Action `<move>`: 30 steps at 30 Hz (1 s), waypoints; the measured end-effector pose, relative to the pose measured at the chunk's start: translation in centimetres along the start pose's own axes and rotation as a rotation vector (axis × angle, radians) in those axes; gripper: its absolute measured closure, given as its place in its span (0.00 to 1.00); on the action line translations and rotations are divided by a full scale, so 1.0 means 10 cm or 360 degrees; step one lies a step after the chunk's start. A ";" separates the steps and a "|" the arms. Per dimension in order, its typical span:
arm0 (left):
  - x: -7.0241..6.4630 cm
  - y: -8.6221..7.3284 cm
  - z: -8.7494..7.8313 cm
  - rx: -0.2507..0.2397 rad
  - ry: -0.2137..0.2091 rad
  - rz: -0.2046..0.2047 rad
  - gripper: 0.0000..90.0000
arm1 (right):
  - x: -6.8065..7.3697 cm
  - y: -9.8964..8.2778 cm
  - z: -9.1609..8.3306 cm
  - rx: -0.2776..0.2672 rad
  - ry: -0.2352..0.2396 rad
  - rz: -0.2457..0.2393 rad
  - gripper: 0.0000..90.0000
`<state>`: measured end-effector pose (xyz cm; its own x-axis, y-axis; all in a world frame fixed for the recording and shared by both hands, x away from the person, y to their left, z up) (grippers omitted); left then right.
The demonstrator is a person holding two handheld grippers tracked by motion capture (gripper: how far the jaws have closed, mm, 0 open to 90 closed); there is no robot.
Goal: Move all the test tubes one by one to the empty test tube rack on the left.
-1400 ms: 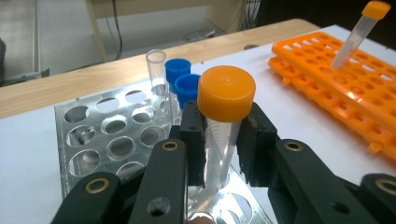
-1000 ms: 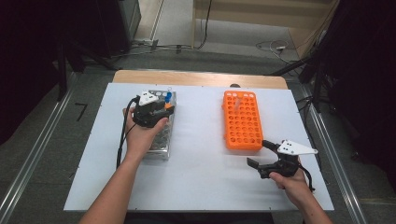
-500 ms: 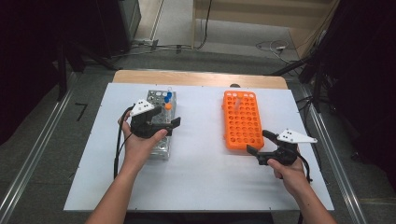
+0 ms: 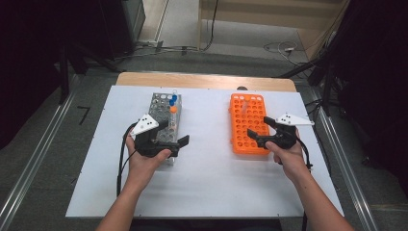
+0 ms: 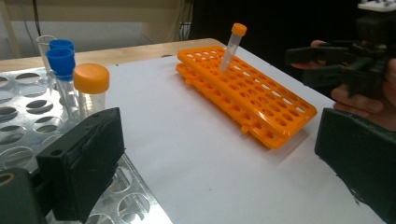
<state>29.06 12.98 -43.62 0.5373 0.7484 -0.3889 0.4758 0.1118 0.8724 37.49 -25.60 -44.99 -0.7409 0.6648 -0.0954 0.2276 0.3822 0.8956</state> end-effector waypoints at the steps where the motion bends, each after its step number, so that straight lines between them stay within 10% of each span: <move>1: -0.01 -0.01 0.00 -0.0001 -0.0006 -0.0004 0.02 | -0.03 0.02 0.03 -0.0001 -0.0004 0.0017 0.10; 22: -0.05 -0.07 -0.01 0.0007 -0.0049 -0.0010 0.00 | -0.33 0.26 0.73 0.0130 -0.0115 0.0091 0.55; 30: -0.05 -0.07 -0.02 0.0013 -0.0045 -0.0015 0.00 | -0.33 0.28 0.89 0.0337 -0.0198 0.0064 0.72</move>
<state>28.33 12.71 -43.97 0.5519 0.7287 -0.4056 0.4866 0.1136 0.8662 46.20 -20.98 -46.09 -0.6483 0.7509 -0.1262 0.3922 0.4713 0.7900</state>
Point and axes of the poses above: each handheld gripper's, and its own axes: z roughly forward along the jaws, y roughly out of its top, x roughly to its left, the point moved 1 cm from there along z, roughly forward along the jaws, and after that the axes turned 11 degrees about -z, right-handed, at the moved point
